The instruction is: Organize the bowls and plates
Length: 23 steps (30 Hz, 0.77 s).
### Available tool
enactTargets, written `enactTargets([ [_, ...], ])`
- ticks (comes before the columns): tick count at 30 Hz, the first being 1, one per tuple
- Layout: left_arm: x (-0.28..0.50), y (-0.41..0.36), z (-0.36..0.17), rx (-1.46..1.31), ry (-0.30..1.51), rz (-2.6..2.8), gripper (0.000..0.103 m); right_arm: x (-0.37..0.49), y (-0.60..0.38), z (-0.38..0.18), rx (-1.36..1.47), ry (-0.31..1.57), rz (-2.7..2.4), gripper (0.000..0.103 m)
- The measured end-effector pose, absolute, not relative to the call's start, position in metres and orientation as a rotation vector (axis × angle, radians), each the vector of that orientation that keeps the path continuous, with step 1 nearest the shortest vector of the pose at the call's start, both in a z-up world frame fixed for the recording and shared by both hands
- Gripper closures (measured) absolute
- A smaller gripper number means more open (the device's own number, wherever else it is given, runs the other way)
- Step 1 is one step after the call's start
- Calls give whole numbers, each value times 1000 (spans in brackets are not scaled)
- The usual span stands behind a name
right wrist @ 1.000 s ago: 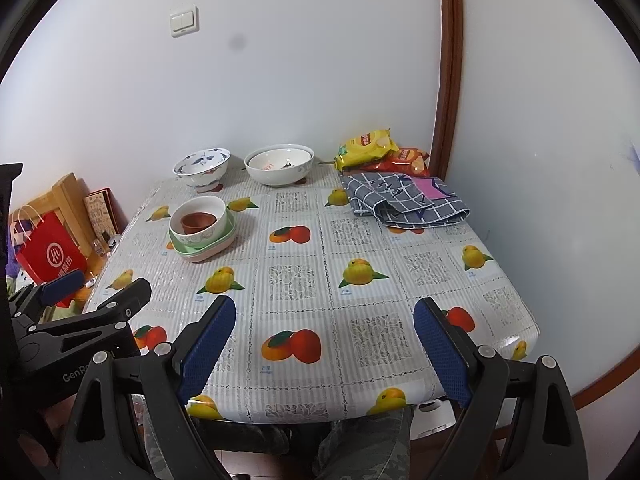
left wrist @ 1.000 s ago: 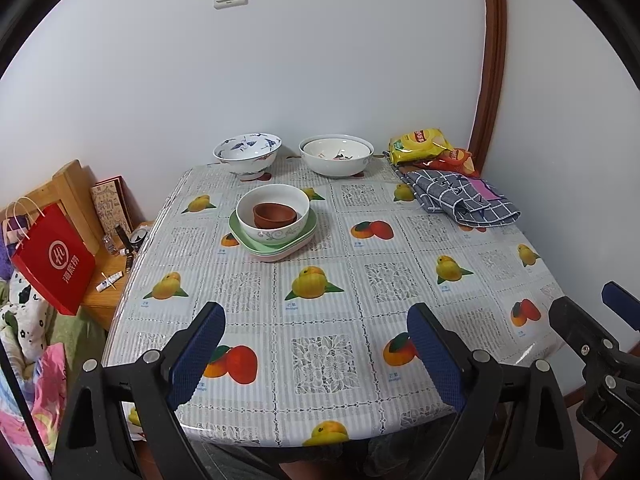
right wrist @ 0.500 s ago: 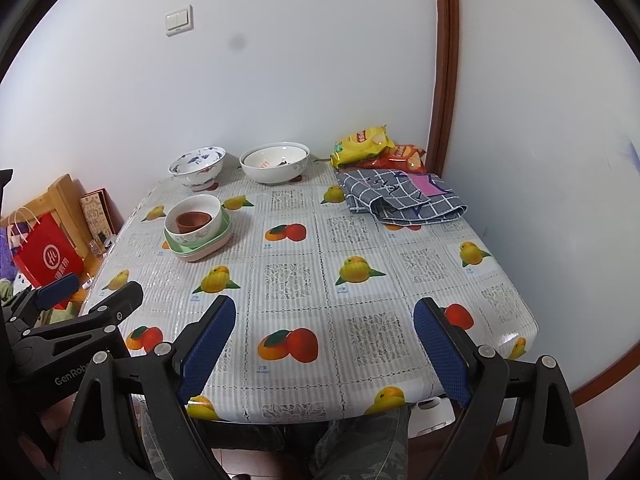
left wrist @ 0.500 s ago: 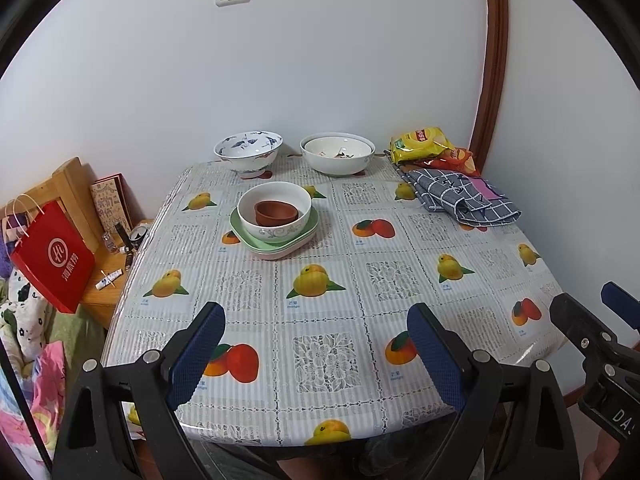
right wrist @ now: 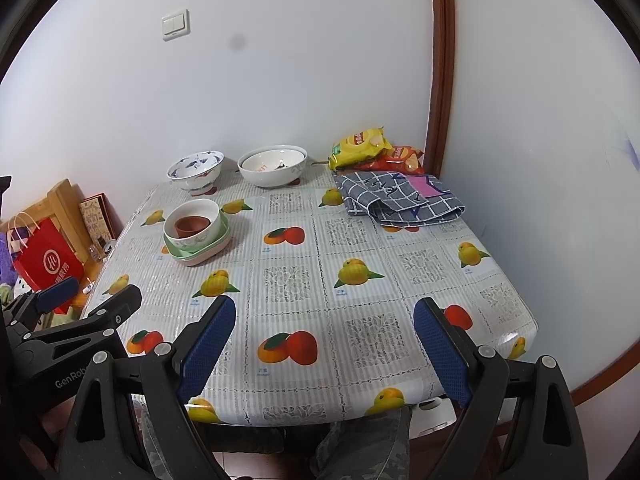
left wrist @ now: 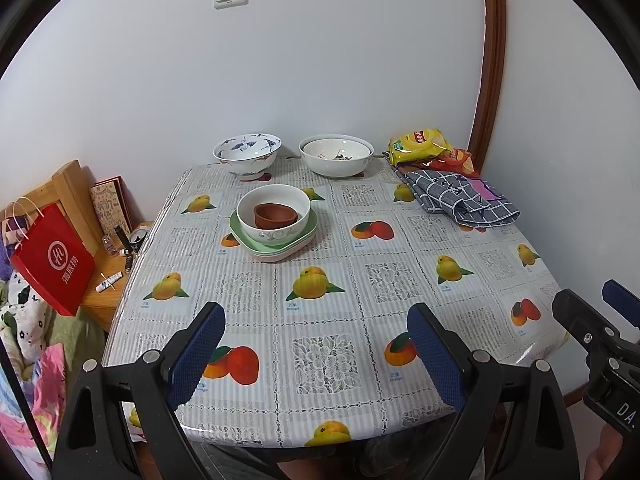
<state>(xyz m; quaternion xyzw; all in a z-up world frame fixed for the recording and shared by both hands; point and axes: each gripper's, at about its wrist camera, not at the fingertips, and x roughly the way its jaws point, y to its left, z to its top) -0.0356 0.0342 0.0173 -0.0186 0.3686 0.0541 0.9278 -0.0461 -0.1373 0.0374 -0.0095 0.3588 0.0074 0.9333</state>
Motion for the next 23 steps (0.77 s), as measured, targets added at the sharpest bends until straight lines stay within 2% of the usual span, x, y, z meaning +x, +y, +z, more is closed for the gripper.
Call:
enactTargets([
  [23,-30,35,19,-36,730,108,10,-46,-135,39,-16,718,23,13],
])
